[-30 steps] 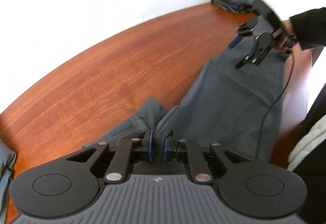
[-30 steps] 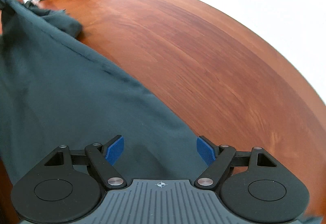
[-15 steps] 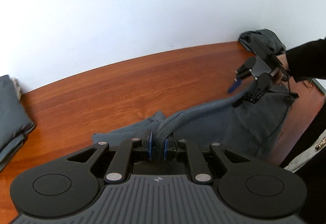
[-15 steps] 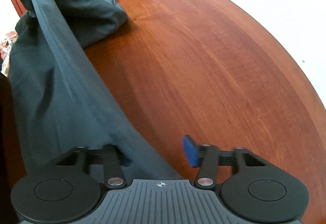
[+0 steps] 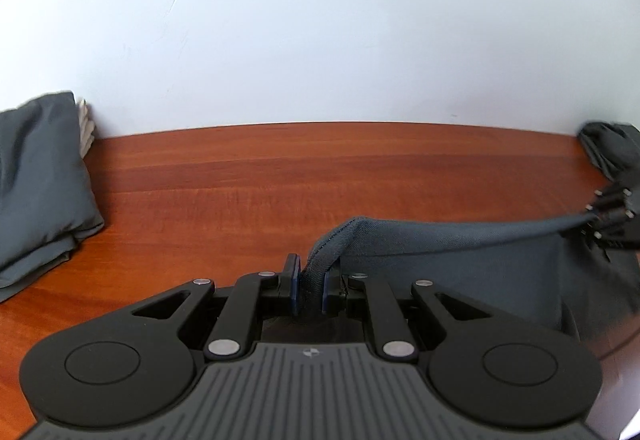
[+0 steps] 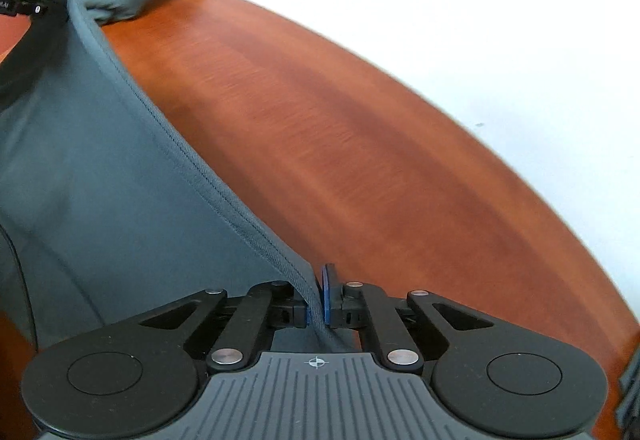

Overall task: Fold clothes
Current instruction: 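Lift the garment with both tools and shake it out in the air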

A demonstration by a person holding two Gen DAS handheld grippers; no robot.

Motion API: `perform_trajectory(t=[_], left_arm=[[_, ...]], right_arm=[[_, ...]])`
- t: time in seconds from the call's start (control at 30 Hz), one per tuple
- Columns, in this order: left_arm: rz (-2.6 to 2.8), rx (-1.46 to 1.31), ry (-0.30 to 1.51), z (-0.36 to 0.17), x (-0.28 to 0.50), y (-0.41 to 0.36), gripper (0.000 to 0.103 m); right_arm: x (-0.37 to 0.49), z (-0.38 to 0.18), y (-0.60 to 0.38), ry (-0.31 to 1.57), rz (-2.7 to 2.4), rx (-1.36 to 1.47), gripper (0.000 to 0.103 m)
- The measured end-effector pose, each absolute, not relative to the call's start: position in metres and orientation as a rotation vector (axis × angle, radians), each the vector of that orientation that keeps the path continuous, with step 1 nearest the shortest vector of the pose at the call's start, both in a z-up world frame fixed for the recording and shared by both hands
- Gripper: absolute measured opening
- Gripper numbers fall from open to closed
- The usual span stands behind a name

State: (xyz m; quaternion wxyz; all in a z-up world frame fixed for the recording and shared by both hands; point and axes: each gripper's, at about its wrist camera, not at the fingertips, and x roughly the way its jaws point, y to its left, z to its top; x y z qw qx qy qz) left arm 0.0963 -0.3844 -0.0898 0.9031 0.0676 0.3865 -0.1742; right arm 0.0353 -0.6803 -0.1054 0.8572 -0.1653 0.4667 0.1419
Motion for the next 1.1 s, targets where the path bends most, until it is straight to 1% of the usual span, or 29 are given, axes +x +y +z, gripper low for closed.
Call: perform_trajectory(t=[0.17,0.37,0.5,0.6,0.7,0.83,1.1], left_arm=[[-0.365,0.183,0.76,-0.087,0.165,-0.408,0.015],[-0.394,0.228,0.656,-0.068,0.246,-0.446,0.015],[-0.404,0.23,0.58,-0.049,0.288,-0.466,0.015],[-0.408,0.209,0.523,-0.031,0.303,-0.471,0.015],[-0.416,0.19,0.484,-0.016,0.302,-0.466,0.015],[-0.43,0.184,0.475,-0.006,0.278,-0.451,0.015],[-0.489,0.207,0.451,0.007,0.168,-0.414,0.015]], right_arm=[[0.082,-0.099,-0.692,0.956,0.198,-0.34,0.007],[0.142,-0.084,-0.716,0.891,0.08,-0.353,0.007],[0.175,-0.066,-0.729,0.822,0.0,-0.367,0.006],[0.187,-0.049,-0.734,0.776,-0.026,-0.354,0.006],[0.184,-0.034,-0.735,0.744,-0.021,-0.347,0.006],[0.16,-0.023,-0.727,0.723,0.002,-0.351,0.005],[0.069,-0.022,-0.705,0.751,0.069,-0.345,0.005]])
